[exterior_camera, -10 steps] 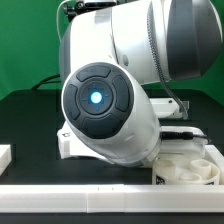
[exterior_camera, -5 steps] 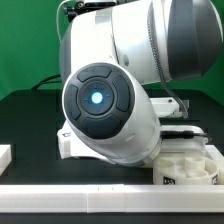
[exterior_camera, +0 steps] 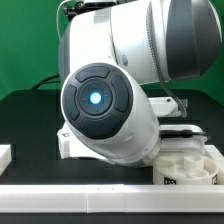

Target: Assemble stool

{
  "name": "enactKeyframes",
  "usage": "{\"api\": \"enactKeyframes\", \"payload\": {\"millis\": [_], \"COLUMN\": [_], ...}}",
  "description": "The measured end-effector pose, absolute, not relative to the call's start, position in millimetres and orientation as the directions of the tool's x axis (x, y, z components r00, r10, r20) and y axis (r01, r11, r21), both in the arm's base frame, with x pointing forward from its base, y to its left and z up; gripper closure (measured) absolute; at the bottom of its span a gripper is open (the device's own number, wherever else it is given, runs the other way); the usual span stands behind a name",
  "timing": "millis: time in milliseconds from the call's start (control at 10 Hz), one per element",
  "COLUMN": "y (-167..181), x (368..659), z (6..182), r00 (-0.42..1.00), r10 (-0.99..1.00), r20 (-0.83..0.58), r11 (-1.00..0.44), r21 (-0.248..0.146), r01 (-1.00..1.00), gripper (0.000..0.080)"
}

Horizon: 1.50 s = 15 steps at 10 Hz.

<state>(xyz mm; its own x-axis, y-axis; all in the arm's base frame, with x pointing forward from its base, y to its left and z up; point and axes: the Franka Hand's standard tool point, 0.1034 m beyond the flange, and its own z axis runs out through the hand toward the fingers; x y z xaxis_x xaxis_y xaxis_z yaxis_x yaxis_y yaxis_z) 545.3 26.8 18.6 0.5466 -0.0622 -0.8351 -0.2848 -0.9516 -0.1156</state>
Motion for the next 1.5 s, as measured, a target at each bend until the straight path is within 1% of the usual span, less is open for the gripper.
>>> {"api": "enactKeyframes", "payload": {"millis": [200, 300, 400, 500, 800, 1000, 1200, 1300, 1400, 1500], "y": [25.7, 25.4, 25.4, 26.3, 26.7, 25.4, 25.8, 25.2, 24.8, 24.3], "x": [554.9, 557.5, 557.6, 563.4, 569.7, 595.2, 613.1, 618.7, 633.3, 638.5], "z": [42.7, 61.7, 74.9, 84.3, 78.0, 73.0, 101.1, 111.3, 114.0, 113.6], "r00": [0.551, 0.565, 0.554, 0.574, 0.621, 0.746, 0.83, 0.846, 0.885, 0.914], "r10": [-0.048, -0.043, -0.034, -0.033, -0.048, -0.041, -0.057, -0.061, -0.081, -0.104], "r20": [-0.833, -0.824, -0.832, -0.818, -0.782, -0.665, -0.555, -0.53, -0.459, -0.391], "r11": [-0.954, -0.955, -0.956, -0.957, -0.955, -0.956, -0.958, -0.958, -0.959, -0.959], "r21": [-0.125, -0.133, -0.134, -0.14, -0.145, -0.191, -0.203, -0.205, -0.207, -0.204], "r01": [-0.274, -0.266, -0.261, -0.254, -0.257, -0.223, -0.201, -0.198, -0.195, -0.196], "gripper": [0.0474, 0.0473, 0.0473, 0.0472, 0.0472, 0.0472, 0.0472, 0.0472, 0.0472, 0.0472]}}
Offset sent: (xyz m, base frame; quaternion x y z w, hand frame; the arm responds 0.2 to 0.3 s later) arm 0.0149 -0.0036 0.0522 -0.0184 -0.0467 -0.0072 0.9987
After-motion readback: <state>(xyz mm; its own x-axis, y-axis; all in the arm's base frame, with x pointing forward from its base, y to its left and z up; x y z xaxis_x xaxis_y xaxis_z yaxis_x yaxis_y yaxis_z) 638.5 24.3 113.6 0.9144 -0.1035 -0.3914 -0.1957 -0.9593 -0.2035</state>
